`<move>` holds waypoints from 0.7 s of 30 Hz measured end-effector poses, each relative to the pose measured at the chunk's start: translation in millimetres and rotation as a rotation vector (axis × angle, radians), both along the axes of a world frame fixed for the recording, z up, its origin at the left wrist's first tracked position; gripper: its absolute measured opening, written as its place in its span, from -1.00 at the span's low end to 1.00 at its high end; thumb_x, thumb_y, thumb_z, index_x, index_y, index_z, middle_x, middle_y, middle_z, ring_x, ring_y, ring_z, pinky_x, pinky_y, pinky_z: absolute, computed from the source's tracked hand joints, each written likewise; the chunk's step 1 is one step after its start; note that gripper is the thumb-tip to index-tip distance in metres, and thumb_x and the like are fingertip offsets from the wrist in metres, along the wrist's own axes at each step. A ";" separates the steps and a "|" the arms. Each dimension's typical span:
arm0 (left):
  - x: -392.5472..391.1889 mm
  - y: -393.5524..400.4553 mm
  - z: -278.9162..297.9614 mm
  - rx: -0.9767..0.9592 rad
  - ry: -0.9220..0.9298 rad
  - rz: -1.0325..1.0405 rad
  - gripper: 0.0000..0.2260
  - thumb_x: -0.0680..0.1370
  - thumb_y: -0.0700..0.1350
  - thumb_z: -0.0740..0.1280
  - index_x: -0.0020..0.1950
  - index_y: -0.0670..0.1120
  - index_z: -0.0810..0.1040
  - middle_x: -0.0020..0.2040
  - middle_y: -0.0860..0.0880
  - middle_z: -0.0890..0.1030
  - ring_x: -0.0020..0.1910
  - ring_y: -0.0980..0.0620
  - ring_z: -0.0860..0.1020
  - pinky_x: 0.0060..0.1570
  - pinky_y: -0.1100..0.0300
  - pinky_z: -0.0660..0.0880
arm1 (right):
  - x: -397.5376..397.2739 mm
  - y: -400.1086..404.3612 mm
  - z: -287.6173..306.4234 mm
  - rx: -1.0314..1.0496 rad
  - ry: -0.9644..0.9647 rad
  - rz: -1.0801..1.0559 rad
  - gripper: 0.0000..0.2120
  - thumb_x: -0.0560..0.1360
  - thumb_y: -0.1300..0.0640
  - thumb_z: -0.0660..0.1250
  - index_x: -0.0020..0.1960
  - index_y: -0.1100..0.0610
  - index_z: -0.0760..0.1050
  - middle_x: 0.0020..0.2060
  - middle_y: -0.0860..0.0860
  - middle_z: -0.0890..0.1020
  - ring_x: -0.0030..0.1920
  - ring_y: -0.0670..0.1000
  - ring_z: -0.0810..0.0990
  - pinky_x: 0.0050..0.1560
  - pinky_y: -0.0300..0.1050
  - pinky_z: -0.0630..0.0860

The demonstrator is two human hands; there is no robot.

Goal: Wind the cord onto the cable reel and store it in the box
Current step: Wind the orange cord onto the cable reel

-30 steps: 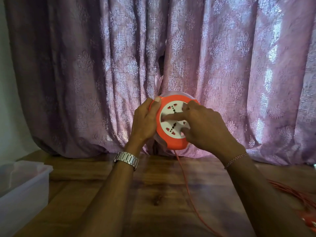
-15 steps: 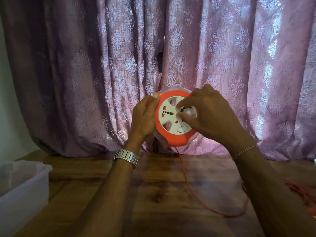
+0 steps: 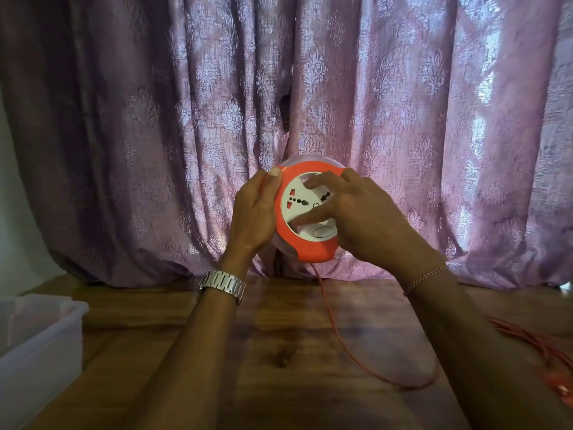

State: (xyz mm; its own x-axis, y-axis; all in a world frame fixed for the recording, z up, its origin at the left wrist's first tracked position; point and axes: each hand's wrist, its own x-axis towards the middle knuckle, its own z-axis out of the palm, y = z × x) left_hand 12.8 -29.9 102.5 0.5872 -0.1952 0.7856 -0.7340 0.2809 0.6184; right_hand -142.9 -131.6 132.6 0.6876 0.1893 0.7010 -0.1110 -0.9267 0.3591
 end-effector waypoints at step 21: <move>-4.6 1.0 -0.5 0.026 -0.027 -0.008 -0.39 0.55 0.34 0.18 -0.02 -0.24 0.55 -0.16 -0.26 0.66 -0.16 -0.27 0.63 -0.12 -0.18 0.54 | -11.3 -6.9 6.6 0.072 -0.196 -0.001 -0.75 0.42 -0.06 0.42 0.09 -0.07 0.62 -0.07 -0.04 0.62 -0.03 0.04 0.45 -0.25 -0.15 0.34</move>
State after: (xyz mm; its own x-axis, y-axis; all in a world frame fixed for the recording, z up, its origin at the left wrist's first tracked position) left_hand 8.2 -28.9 102.1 0.5644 -0.2200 0.7956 -0.7482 0.2710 0.6057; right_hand -154.2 -138.5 139.2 0.5366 0.1335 0.8332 -0.1733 -0.9490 0.2636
